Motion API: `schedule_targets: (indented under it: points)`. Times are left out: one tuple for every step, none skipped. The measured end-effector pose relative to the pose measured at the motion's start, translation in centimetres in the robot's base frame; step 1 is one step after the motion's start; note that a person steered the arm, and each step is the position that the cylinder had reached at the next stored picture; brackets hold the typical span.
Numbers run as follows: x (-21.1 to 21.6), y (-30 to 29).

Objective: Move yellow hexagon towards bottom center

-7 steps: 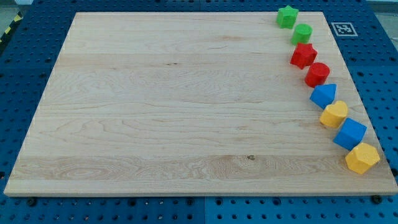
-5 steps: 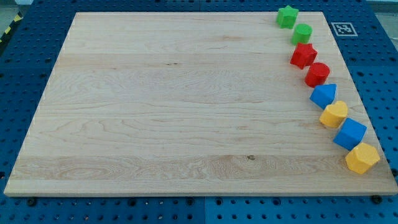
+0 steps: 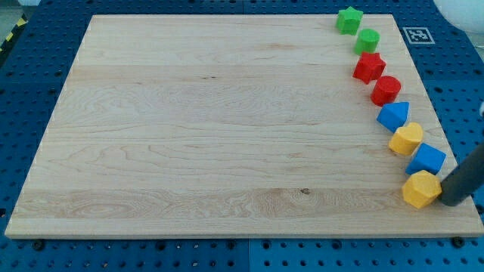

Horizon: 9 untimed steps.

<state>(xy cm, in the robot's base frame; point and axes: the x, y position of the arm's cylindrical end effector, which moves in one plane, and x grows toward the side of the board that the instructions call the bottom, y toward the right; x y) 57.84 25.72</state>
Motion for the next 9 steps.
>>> schedule_targets:
  points:
    - [-1.5, -1.8]
    - [-1.6, -4.6]
    - [-1.4, -8.3]
    - [-1.0, -11.6]
    - [-1.0, -13.7]
    - [-1.0, -11.6]
    - [-0.2, -7.1]
    - [1.1, -8.6]
    - [1.2, -12.3]
